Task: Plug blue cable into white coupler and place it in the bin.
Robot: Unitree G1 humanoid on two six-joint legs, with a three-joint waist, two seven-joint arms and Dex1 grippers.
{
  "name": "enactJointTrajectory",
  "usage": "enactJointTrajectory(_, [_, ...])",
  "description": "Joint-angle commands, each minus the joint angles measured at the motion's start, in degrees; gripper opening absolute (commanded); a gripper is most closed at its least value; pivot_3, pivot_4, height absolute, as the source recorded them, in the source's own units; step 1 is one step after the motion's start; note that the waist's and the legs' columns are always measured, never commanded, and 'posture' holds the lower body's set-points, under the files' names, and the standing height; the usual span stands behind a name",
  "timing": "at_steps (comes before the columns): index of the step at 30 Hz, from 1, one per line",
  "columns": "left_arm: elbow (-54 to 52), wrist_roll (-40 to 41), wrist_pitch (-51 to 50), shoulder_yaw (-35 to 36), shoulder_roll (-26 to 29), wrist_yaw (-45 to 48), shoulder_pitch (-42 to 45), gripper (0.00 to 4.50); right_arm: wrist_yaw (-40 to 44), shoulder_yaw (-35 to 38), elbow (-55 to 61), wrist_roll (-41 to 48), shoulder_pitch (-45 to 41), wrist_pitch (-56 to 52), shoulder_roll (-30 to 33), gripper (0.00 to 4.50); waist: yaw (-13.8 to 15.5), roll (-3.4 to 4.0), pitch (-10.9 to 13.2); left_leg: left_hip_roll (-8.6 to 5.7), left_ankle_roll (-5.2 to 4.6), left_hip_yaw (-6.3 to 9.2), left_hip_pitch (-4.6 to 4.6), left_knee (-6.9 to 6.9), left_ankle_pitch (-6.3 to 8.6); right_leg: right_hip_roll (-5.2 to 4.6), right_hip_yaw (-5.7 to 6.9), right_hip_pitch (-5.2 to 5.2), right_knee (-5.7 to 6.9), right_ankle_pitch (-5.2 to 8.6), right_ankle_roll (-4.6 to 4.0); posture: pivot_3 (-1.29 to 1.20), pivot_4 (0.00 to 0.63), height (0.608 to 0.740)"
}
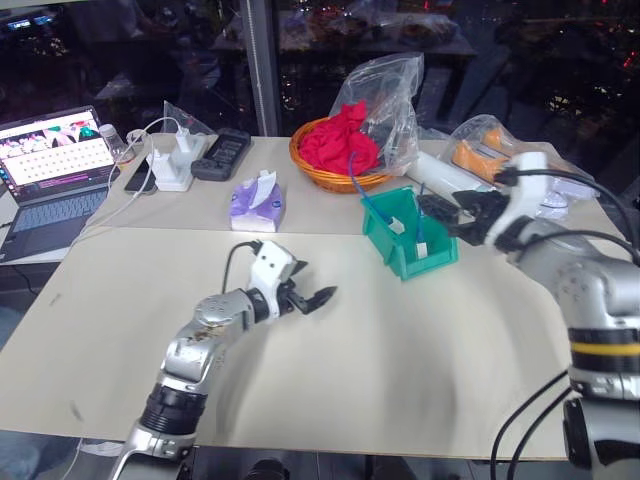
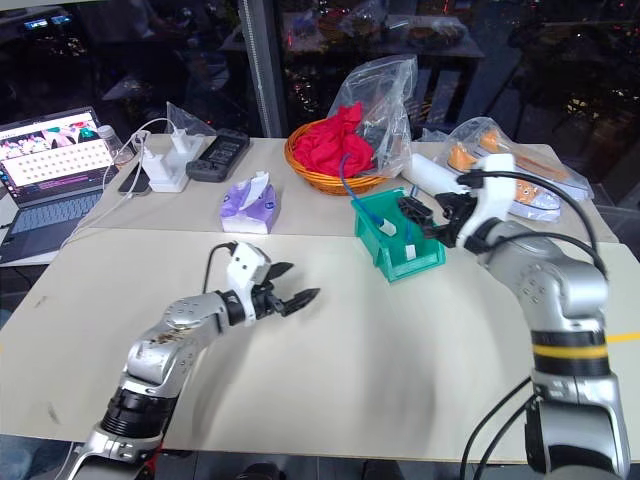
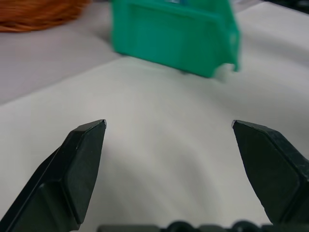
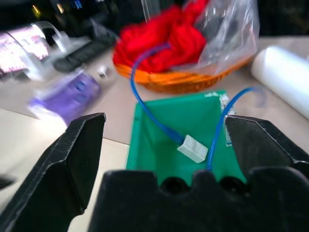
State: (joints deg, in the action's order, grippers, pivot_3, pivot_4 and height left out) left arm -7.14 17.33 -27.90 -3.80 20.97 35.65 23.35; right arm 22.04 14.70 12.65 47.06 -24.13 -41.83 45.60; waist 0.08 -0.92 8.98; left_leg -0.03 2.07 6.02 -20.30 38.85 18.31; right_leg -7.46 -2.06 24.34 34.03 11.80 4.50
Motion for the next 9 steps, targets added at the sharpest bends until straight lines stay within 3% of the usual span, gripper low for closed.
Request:
enactJointTrajectory(1, [3.69, 0.86, 6.32, 5.28, 2.83, 2.78, -2.46, 4.50, 11.15, 8.11, 13.01, -6.19, 20.97, 7.77, 3.59, 4.45, 0.26, 0.01, 0.00, 0.00, -0.15, 0.00, 0.07, 0.01, 0.08, 0.00, 0.02, -0.05, 0.01, 0.01, 0.01, 0.00, 0.150, 0.740])
enactJointTrajectory(5, [7.10, 0.36, 10.49, 7.16, 4.06, 4.05, -6.10, 4.50, 11.33, 13.48, 15.58, -7.84, 32.01, 12.94, -1.94, 4.45, -1.25, 0.06, 0.02, -0.09, -0.23, -0.20, 0.16, 0.15, 0.13, -0.01, -0.31, -0.06, 0.08, -0.06, 0.06, 0.00, 0.150, 0.740])
enactJointTrajectory(9, [10.35, -2.94, 15.11, 5.95, 6.96, 6.13, -7.26, 4.50, 11.93, 13.68, 15.38, -11.37, 34.97, 16.50, -4.02, 4.45, -1.61, 0.01, 0.07, -0.07, -0.31, -0.26, 0.67, 0.17, 0.17, 0.04, -0.47, -0.33, 0.07, -0.32, -0.05, 0.00, 0.150, 0.740])
